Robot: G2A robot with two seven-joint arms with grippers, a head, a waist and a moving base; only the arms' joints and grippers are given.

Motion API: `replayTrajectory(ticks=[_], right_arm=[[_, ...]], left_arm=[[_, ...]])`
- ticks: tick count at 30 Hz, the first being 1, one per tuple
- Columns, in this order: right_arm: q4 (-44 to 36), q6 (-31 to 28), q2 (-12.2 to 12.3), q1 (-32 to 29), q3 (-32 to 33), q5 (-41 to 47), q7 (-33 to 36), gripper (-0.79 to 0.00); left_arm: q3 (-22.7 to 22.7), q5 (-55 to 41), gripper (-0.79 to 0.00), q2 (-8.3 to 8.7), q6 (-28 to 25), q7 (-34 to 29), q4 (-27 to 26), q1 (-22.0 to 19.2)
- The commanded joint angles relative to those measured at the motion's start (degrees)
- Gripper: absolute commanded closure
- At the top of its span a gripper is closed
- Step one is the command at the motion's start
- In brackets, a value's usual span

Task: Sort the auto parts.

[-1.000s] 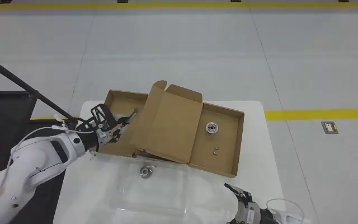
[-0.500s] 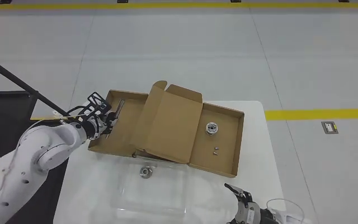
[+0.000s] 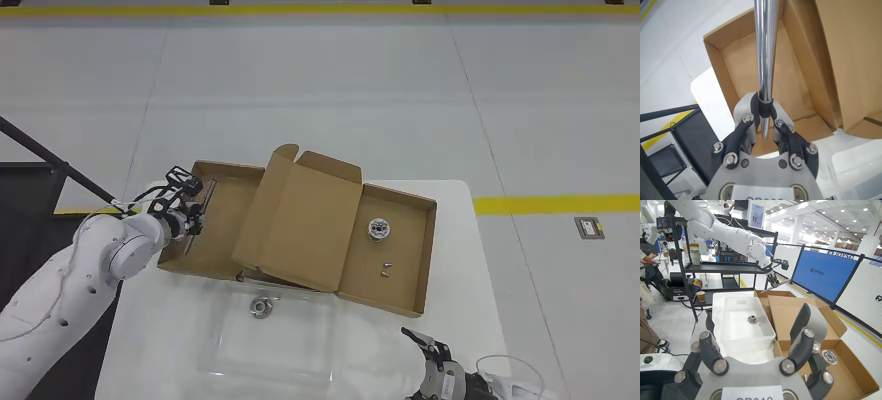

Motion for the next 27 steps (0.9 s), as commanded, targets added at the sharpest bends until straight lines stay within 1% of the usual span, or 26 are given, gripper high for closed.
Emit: replayTrajectory(ticks=[1,8,11,14,17,20,21,25,27], right_arm=[[0.0,0.0,0.0,0.0,0.0,0.0,0.0,-0.785],[0.0,0.0,0.0,0.0,0.0,0.0,0.0,-0.785],[0.0,0.0,0.0,0.0,0.0,0.0,0.0,-0.785],[0.0,0.0,0.0,0.0,0.0,0.0,0.0,-0.785],[0.0,0.0,0.0,0.0,0.0,0.0,0.0,-0.785],[0.0,0.0,0.0,0.0,0.0,0.0,0.0,-0.785],[0.0,0.0,0.0,0.0,0.0,0.0,0.0,-0.785],[0.0,0.0,0.0,0.0,0.0,0.0,0.0,-0.785],[0.0,0.0,0.0,0.0,0.0,0.0,0.0,-0.785]], left_arm=[[2.47,0.29,0.0,-2.51,0.18,0.31,4.11,-2.28],[8.9,1.15,0.0,-10.24,-0.68,-1.06,15.75,-7.87],[10.99,1.53,0.0,-13.22,-1.5,-2.77,20.32,-9.59],[12.31,1.68,0.0,-15.84,-1.96,-3.43,24.44,-10.79],[13.07,1.97,-0.209,-17.98,-2.55,-3.63,28.08,-11.75],[13.39,2.25,-0.329,-19.72,-3.11,-3.27,31.07,-12.42],[13.42,2.39,-0.351,-20.2,-3.29,-3.06,32.02,-12.63],[12.8,2.6,-0.391,-21.54,-4.46,-1.14,35.1,-13.58],[12.03,2.48,-0.465,-21.77,-5.31,0.45,36.17,-14.08]])
